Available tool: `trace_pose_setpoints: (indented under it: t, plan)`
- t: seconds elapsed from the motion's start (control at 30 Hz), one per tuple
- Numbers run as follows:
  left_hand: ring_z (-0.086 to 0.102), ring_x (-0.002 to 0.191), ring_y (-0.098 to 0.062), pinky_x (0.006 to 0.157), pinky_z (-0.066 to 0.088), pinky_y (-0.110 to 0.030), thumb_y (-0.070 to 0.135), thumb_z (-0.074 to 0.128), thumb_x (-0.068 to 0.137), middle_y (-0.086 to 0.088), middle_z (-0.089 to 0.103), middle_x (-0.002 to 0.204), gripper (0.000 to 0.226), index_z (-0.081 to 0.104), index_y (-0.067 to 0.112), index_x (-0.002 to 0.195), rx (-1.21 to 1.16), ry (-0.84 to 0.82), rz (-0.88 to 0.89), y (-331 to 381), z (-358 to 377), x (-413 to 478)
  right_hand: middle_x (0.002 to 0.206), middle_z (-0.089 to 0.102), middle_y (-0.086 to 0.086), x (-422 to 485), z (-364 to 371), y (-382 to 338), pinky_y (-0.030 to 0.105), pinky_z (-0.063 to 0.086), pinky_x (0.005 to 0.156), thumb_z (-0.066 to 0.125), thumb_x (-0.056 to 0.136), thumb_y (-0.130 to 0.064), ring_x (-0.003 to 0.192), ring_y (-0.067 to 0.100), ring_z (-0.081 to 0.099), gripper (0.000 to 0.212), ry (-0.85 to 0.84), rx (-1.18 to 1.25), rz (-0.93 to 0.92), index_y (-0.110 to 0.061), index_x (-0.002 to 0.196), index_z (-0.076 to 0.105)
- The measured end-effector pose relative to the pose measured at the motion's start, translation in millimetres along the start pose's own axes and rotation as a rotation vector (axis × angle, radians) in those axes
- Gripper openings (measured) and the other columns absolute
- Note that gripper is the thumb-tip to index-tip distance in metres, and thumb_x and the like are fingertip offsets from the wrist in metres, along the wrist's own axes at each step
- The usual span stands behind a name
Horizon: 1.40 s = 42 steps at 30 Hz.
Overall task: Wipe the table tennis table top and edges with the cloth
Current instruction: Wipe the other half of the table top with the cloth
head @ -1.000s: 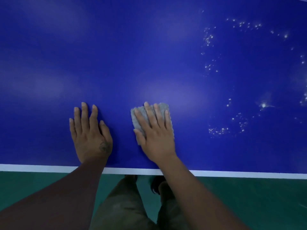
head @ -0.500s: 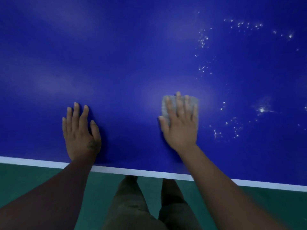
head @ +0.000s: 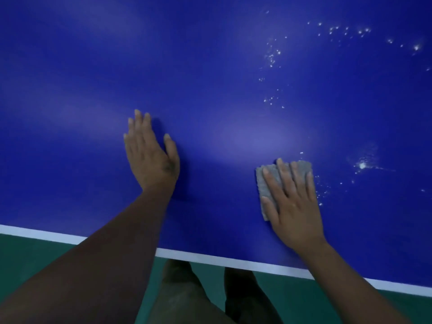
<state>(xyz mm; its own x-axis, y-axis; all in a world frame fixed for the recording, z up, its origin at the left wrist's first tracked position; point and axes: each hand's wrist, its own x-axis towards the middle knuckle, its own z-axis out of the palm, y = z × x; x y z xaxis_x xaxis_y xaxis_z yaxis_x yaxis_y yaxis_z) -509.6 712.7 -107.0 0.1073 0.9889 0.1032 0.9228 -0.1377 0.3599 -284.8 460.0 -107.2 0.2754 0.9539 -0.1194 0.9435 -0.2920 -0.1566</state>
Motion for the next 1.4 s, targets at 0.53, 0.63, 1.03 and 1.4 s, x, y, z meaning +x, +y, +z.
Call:
trace_pose_setpoints:
  t: [0.53, 0.63, 1.03, 1.4]
  plan:
    - [0.017, 0.166, -0.034, 0.136, 0.008, -0.050, 0.026, 0.037, 0.110, -0.016, 0.025, 0.176, 0.061, 0.035, 0.003, 0.166, 0.149, 0.064, -0.167, -3, 18, 7, 0.179, 0.014, 0.004, 260, -1, -186, 0.059, 0.004, 0.131, 0.030, 0.109, -0.051, 0.166, 0.030, 0.007, 0.061, 0.062, 0.117, -0.205, -0.033, 0.168, 0.026]
    - [0.016, 0.166, -0.033, 0.136, 0.008, -0.050, 0.028, 0.035, 0.109, -0.016, 0.024, 0.177, 0.062, 0.034, 0.004, 0.167, 0.168, 0.059, -0.170, -3, 18, 6, 0.179, 0.015, 0.001, 268, -2, -172, 0.054, 0.002, 0.132, 0.024, 0.111, -0.052, 0.166, 0.027, 0.007, 0.059, 0.052, 0.113, -0.250, -0.037, 0.169, 0.025]
    - [0.010, 0.168, -0.029, 0.136, 0.005, -0.048, 0.041, 0.036, 0.111, -0.012, 0.017, 0.179, 0.068, 0.026, 0.009, 0.170, 0.175, 0.030, -0.200, -3, 15, 9, 0.178, 0.014, 0.012, 179, -24, -31, 0.063, 0.005, 0.131, 0.026, 0.114, -0.051, 0.165, 0.039, 0.007, 0.063, 0.038, -0.026, 0.150, -0.025, 0.171, 0.020]
    - [0.011, 0.167, -0.029, 0.136, 0.005, -0.048, 0.041, 0.035, 0.110, -0.012, 0.018, 0.179, 0.069, 0.028, 0.009, 0.170, 0.168, 0.021, -0.197, 0, 14, 9, 0.180, 0.009, -0.001, 316, -33, -89, 0.054, 0.000, 0.133, 0.021, 0.109, -0.060, 0.167, 0.026, 0.003, 0.065, 0.005, 0.015, -0.136, -0.037, 0.170, 0.018]
